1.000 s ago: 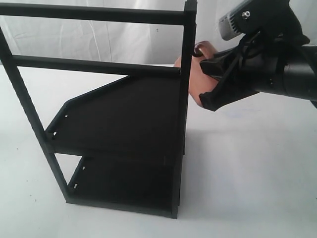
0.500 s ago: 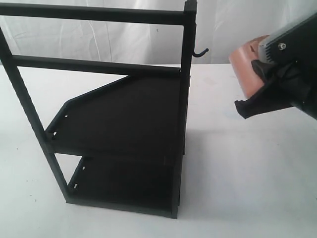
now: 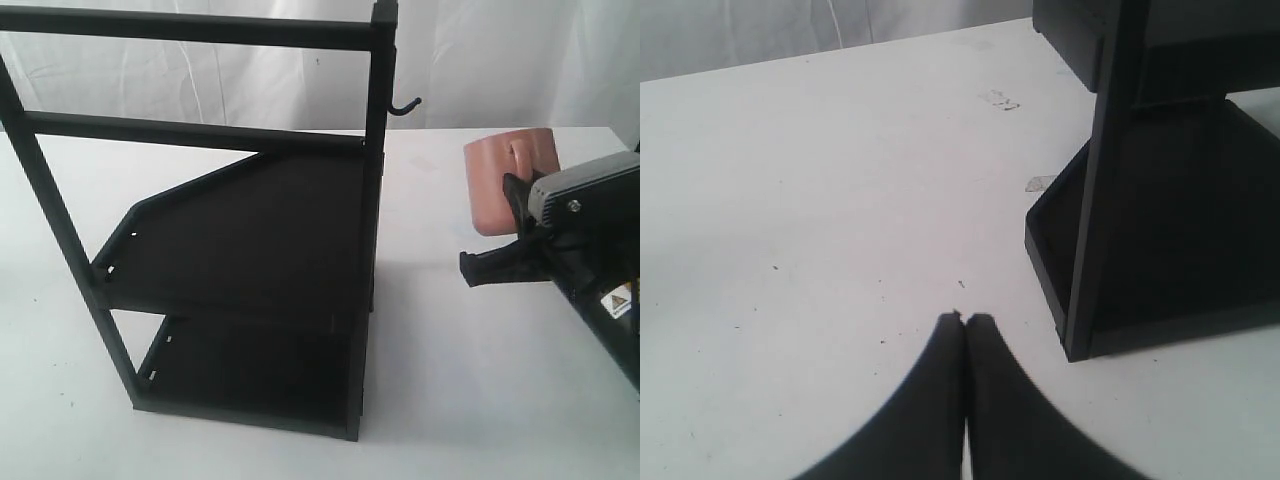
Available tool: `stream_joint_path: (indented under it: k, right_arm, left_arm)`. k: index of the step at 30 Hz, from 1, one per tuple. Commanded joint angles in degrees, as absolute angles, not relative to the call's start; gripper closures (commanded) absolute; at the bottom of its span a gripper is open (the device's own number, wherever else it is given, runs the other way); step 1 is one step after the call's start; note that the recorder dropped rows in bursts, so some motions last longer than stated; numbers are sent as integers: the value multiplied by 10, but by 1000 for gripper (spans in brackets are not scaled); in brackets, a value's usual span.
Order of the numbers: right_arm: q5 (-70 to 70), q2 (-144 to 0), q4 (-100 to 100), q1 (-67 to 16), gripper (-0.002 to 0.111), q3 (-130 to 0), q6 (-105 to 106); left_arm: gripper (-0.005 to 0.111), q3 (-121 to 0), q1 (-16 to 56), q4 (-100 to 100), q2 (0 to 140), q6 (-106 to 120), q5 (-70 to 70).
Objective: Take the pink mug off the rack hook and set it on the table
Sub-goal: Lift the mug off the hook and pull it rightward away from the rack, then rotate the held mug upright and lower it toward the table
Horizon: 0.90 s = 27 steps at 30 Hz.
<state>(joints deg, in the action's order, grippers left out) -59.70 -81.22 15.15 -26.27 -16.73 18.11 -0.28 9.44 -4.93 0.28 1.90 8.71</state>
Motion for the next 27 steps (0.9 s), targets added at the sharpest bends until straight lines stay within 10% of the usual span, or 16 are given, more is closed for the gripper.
stream_joint_path:
  k: [1, 27]
  right_arm:
    - [-700, -895, 167, -263, 108, -167, 159]
    - [-675, -1131, 141, -137, 108, -394, 128]
  left_arm:
    - [107, 0, 93, -50, 0, 15, 86]
    - [107, 0, 93, -50, 0, 15, 86]
